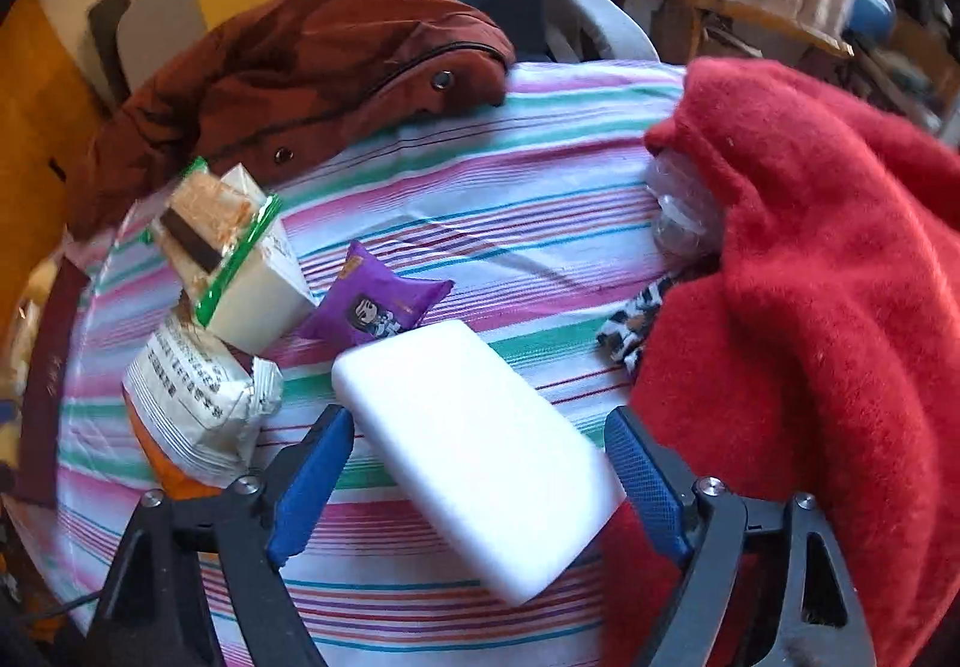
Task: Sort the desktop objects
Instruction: 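Close the right tool on the white bottle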
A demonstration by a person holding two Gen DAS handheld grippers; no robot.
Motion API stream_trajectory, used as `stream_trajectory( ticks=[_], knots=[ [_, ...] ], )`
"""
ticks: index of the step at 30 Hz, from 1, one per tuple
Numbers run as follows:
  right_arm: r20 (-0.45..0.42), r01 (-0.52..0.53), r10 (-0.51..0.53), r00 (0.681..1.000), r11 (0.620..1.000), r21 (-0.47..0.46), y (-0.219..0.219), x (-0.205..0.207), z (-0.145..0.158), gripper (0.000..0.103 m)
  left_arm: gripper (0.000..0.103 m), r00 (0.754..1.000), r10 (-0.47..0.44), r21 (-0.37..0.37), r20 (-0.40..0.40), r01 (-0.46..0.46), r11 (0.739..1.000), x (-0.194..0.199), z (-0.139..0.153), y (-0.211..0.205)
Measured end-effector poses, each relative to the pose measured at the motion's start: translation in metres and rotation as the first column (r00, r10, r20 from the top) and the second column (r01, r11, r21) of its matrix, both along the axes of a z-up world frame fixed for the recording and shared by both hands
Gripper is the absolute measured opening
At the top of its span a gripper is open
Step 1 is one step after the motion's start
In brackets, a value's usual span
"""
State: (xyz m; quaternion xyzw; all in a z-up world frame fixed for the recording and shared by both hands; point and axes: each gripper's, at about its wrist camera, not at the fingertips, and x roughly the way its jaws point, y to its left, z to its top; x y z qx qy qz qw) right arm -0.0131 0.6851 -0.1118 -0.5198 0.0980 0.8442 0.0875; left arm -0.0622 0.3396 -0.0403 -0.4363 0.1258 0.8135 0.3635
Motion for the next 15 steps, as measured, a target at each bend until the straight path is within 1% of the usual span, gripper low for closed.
stream_trajectory(
  ticks=[3,6,8,11,13,15],
  knots=[
    [0.051,-0.064,0.064,0.997,0.998,0.008,-0.002,-0.009,-0.005,0.089,0.067,1.0,0.0,-0.01,0.001,0.0,1.0,0.0,-0.002,0.002],
    [0.08,-0.099,0.097,0.992,0.995,0.023,-0.002,-0.015,-0.009,0.089,0.067,1.0,0.004,-0.014,0.018,-0.004,1.0,-0.004,-0.005,0.005],
    [0.089,-0.101,0.099,0.991,0.995,0.026,-0.002,-0.017,-0.012,0.089,0.067,1.0,0.004,-0.014,0.018,-0.003,1.0,-0.006,-0.004,0.008],
    [0.079,-0.097,0.096,0.992,0.995,0.005,-0.002,-0.018,-0.017,0.089,0.067,1.0,-0.006,-0.01,0.012,0.006,1.0,-0.012,-0.001,0.016],
    [0.073,-0.1,0.098,0.992,0.995,0.023,-0.007,-0.014,-0.019,0.089,0.067,1.0,-0.018,0.001,0.023,0.018,1.0,-0.019,0.002,0.024],
    [0.077,-0.092,0.087,0.993,0.994,0.062,-0.01,-0.013,-0.022,0.088,0.067,0.999,-0.027,0.01,0.031,0.026,1.0,-0.026,0.006,0.032]
  ],
)
